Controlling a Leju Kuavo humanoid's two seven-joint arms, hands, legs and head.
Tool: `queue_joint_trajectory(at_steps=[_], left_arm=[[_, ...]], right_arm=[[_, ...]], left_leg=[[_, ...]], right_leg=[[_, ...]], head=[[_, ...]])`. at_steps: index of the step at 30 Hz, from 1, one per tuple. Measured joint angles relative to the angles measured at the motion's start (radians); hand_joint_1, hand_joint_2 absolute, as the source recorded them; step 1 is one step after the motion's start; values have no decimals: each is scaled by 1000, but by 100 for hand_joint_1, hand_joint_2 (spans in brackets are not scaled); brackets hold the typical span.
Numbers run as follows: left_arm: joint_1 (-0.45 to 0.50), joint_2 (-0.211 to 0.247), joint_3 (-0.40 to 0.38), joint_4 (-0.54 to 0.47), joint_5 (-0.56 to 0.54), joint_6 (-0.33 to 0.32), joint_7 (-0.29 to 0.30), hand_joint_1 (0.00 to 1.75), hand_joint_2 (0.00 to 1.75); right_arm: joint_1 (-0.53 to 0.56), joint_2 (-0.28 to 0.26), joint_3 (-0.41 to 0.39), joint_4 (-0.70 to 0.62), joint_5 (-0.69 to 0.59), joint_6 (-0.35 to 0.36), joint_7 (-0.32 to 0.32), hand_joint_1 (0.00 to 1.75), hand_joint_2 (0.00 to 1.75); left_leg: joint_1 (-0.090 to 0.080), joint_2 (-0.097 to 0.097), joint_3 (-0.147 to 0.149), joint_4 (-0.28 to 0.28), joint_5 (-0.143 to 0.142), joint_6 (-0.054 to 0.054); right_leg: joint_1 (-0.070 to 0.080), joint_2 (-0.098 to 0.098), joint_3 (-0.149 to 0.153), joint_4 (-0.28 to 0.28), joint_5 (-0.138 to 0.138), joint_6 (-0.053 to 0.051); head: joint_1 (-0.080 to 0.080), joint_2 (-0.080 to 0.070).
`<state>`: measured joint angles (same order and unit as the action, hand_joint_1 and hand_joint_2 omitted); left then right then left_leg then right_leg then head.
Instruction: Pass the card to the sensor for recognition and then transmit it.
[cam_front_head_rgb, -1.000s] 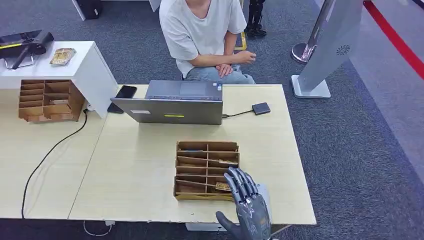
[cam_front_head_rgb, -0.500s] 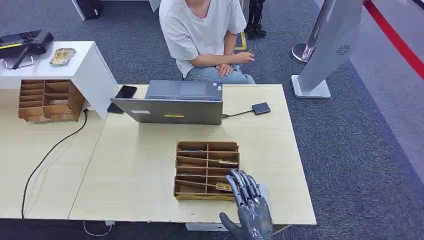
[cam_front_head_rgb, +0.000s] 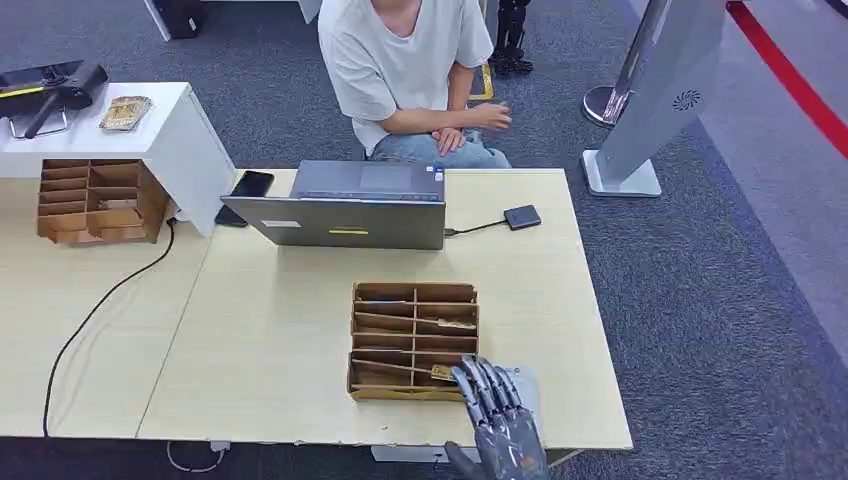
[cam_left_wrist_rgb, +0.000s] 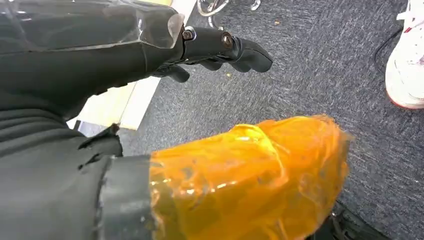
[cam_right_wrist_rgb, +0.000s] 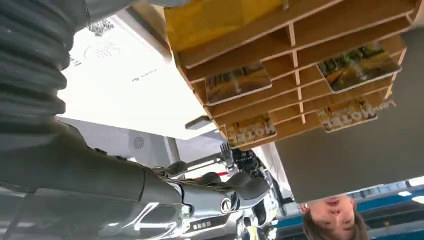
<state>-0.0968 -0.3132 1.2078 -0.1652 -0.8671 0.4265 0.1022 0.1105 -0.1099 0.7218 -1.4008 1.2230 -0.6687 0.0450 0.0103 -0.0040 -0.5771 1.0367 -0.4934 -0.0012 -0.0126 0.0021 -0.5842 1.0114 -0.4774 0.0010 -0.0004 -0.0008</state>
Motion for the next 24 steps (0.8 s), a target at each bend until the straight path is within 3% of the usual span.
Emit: queue_joint_trajectory(at_steps=[24], left_arm=[[0, 0, -2, 0, -11, -7, 0, 0, 0]], right_arm=[[-74, 10, 71, 103, -68, 0, -2, 2, 175]], left_leg=[[0, 0, 0, 0, 0, 0]], right_leg=[[0, 0, 0, 0, 0, 0]], head=[[0, 0]])
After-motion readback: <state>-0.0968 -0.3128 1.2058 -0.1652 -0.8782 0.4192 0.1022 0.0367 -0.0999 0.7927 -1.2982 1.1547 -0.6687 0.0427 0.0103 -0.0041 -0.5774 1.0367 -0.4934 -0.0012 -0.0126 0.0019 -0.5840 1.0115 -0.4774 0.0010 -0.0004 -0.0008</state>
